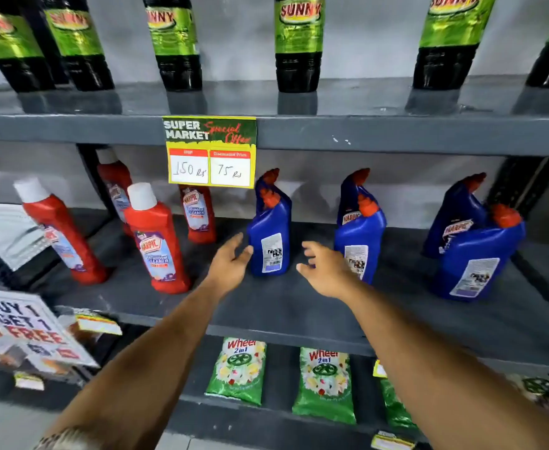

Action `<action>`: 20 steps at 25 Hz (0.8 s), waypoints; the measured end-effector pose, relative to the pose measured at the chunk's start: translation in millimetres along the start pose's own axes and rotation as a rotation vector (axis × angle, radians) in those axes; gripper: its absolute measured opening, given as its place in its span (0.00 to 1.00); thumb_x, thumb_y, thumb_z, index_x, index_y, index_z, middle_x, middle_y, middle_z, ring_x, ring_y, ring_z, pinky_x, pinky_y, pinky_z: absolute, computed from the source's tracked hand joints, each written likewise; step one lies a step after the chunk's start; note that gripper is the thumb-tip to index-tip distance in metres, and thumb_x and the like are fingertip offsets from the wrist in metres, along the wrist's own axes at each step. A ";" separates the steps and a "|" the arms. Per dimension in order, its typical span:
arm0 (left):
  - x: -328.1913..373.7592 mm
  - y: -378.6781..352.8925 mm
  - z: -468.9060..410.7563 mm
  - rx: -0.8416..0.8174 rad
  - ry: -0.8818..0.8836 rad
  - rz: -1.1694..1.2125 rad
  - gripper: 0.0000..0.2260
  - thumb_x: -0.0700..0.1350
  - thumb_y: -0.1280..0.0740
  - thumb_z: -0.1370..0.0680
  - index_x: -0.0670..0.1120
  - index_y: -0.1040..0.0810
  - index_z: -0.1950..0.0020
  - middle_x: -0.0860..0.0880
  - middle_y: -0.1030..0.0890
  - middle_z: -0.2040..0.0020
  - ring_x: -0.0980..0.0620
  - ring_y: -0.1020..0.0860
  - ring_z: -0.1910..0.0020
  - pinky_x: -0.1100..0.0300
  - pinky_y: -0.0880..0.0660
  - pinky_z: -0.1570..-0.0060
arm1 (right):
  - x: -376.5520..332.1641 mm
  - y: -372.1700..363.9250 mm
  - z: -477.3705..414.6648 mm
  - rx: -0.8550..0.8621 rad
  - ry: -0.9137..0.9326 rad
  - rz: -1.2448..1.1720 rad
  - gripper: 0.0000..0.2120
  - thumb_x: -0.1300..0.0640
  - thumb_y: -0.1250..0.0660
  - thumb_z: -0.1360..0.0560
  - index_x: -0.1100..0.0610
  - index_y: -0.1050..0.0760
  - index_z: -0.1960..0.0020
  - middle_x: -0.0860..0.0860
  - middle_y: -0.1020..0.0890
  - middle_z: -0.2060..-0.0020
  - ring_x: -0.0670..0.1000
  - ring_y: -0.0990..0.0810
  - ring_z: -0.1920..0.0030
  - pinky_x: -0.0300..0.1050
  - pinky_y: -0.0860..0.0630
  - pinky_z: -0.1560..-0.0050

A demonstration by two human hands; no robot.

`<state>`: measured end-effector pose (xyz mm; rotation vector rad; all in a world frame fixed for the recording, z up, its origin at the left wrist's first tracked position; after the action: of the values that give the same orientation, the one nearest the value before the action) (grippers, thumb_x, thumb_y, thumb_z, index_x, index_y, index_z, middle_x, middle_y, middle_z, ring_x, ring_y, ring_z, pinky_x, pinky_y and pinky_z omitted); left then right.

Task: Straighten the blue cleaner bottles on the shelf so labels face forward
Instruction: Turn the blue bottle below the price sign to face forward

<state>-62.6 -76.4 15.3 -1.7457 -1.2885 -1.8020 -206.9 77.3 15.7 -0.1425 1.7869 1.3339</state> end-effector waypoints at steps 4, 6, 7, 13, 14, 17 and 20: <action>18.7 -11.2 -27.8 -0.173 -0.149 0.070 0.16 0.34 0.35 0.23 0.37 0.29 0.36 0.46 0.21 0.45 0.67 0.21 0.51 0.69 0.25 0.48 | -0.4 -16.9 -28.9 0.017 -0.090 -0.109 0.31 0.56 0.33 0.24 0.56 0.40 0.25 0.54 0.29 0.28 0.56 0.29 0.30 0.50 0.31 0.32; 17.3 -12.3 -38.2 -0.227 -0.167 0.084 0.17 0.33 0.32 0.25 0.38 0.28 0.37 0.47 0.20 0.46 0.67 0.20 0.52 0.71 0.25 0.50 | -1.8 -26.8 -41.1 0.016 -0.096 -0.182 0.28 0.57 0.33 0.24 0.55 0.38 0.26 0.53 0.27 0.30 0.55 0.27 0.31 0.46 0.30 0.35; 15.1 -11.8 -41.8 -0.247 -0.167 0.096 0.18 0.33 0.32 0.26 0.38 0.28 0.37 0.46 0.20 0.46 0.67 0.20 0.52 0.71 0.25 0.51 | -3.6 -31.0 -45.2 0.020 -0.082 -0.216 0.26 0.58 0.33 0.24 0.54 0.35 0.28 0.53 0.25 0.32 0.54 0.25 0.33 0.44 0.30 0.37; 1.0 -16.5 -55.8 -0.242 -0.094 0.144 0.16 0.34 0.29 0.28 0.40 0.26 0.42 0.44 0.19 0.49 0.65 0.19 0.56 0.66 0.23 0.54 | -5.9 -25.0 -50.4 0.197 -0.080 -0.201 0.14 0.53 0.31 0.25 0.56 0.25 0.41 0.53 0.16 0.44 0.52 0.18 0.45 0.53 0.22 0.42; 1.0 -16.1 -56.0 -0.226 -0.080 0.157 0.15 0.34 0.28 0.28 0.41 0.25 0.43 0.44 0.19 0.49 0.64 0.19 0.57 0.67 0.22 0.55 | -7.6 -22.0 -49.9 0.213 -0.069 -0.176 0.13 0.52 0.31 0.26 0.56 0.25 0.43 0.52 0.15 0.46 0.52 0.17 0.47 0.53 0.21 0.44; 7.2 -14.5 -54.5 -0.178 -0.070 0.194 0.13 0.35 0.27 0.29 0.44 0.24 0.47 0.45 0.18 0.51 0.60 0.18 0.57 0.65 0.22 0.56 | -10.6 -14.1 -48.3 0.232 -0.034 -0.169 0.14 0.50 0.31 0.26 0.52 0.24 0.42 0.49 0.14 0.49 0.49 0.16 0.49 0.53 0.21 0.45; 24.1 -3.5 -55.1 -0.090 -0.055 0.256 0.11 0.38 0.26 0.29 0.51 0.24 0.54 0.48 0.18 0.54 0.50 0.19 0.54 0.54 0.21 0.54 | -20.9 -4.3 -42.5 0.274 0.027 -0.152 0.22 0.48 0.33 0.27 0.48 0.30 0.34 0.50 0.17 0.42 0.49 0.18 0.42 0.51 0.23 0.41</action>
<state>-104.7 -108.2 44.5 -1.9210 -0.9649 -1.6999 -215.9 32.4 28.8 -0.1427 1.9214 0.9745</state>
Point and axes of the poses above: each hand's wrist, its own z-axis away from the middle knuckle, its own y-axis out of the back of the hand, x = y × z, the point moved 10 cm from there along -z, towards the middle knuckle
